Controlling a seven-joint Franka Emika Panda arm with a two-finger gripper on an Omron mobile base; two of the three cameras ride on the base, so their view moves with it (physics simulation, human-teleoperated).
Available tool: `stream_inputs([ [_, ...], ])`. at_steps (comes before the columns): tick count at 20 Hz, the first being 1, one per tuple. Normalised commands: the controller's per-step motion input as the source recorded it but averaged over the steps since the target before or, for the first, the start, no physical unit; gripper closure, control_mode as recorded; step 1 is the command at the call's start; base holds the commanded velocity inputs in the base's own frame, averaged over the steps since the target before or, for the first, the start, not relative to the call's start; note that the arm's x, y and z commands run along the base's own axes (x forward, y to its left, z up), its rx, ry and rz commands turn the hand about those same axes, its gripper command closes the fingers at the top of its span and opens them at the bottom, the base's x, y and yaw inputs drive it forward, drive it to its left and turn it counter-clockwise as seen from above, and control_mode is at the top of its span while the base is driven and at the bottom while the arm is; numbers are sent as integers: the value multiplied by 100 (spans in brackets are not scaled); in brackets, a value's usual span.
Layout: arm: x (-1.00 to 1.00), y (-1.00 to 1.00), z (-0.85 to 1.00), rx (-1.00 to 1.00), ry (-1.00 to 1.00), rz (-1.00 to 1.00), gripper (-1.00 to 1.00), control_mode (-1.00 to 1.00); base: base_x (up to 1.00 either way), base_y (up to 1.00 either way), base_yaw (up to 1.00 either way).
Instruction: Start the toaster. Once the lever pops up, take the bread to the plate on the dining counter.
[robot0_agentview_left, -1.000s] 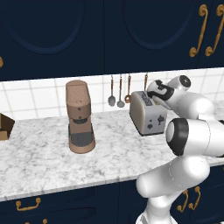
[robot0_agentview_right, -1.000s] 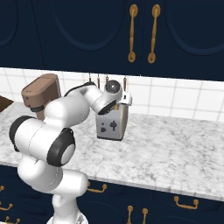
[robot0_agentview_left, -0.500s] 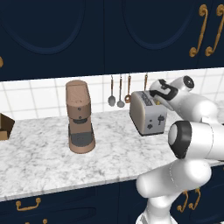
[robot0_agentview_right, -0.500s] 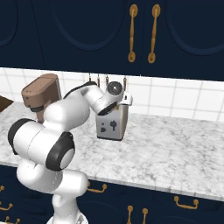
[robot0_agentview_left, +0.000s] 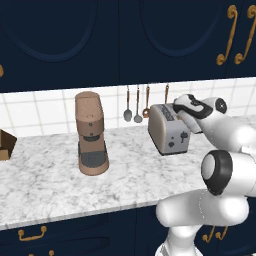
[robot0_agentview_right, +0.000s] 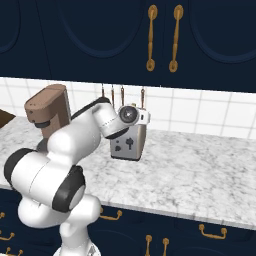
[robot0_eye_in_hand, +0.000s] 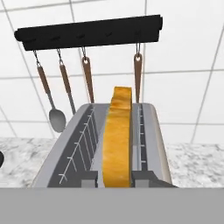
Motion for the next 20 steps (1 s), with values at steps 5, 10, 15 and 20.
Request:
stream_inputs([
  [5, 0, 0, 56, 0, -6, 0, 100, -100, 0, 0, 0],
  [10, -16, 0, 50, 0, -12, 0, 100, -100, 0, 0, 0],
  [15, -52, 0, 6, 0, -8, 0, 100, -100, 0, 0, 0],
  [20, -24, 1, 14, 0, 0, 0, 100, -100, 0, 0, 0],
])
